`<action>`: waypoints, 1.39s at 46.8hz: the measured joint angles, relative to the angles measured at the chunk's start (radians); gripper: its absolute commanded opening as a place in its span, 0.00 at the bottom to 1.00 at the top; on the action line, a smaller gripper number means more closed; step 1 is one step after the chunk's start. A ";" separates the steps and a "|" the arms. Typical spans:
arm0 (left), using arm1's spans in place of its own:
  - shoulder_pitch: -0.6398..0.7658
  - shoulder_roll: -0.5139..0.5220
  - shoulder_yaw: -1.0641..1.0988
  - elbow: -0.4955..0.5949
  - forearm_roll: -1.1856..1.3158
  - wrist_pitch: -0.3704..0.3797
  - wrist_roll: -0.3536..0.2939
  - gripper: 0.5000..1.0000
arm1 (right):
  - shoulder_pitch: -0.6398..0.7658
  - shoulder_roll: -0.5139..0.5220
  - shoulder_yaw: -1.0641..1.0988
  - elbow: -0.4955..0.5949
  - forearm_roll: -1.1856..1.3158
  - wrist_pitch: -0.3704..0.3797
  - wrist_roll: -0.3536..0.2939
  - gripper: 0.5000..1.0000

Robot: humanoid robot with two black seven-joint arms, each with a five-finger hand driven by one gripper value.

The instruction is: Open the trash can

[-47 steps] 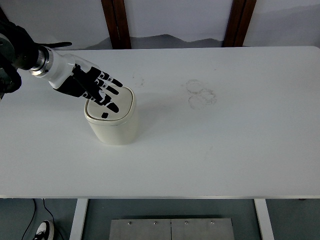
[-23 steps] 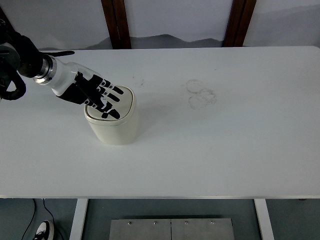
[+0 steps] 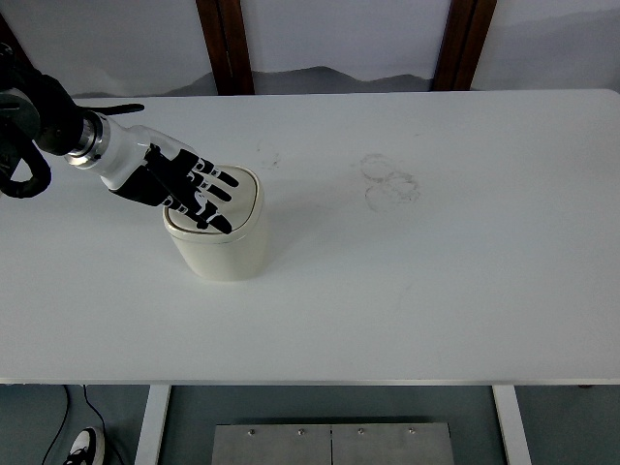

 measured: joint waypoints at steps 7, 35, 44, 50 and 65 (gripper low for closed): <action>0.002 0.001 0.000 0.000 0.000 0.000 0.000 1.00 | 0.000 0.000 0.000 0.000 0.000 0.000 0.000 0.99; 0.011 0.010 -0.005 0.000 0.000 0.001 0.000 1.00 | 0.000 0.000 -0.001 0.000 -0.001 0.000 0.000 0.99; 0.000 0.017 -0.010 0.000 0.000 0.000 0.000 1.00 | 0.000 0.000 -0.001 0.000 -0.001 0.000 0.000 0.99; -0.020 0.021 -0.022 0.000 0.000 -0.001 0.000 1.00 | 0.000 0.000 -0.001 0.000 -0.001 0.000 0.000 0.99; -0.065 0.022 -0.068 0.029 -0.002 -0.002 0.000 1.00 | 0.000 0.000 -0.001 0.000 -0.001 0.000 0.000 0.99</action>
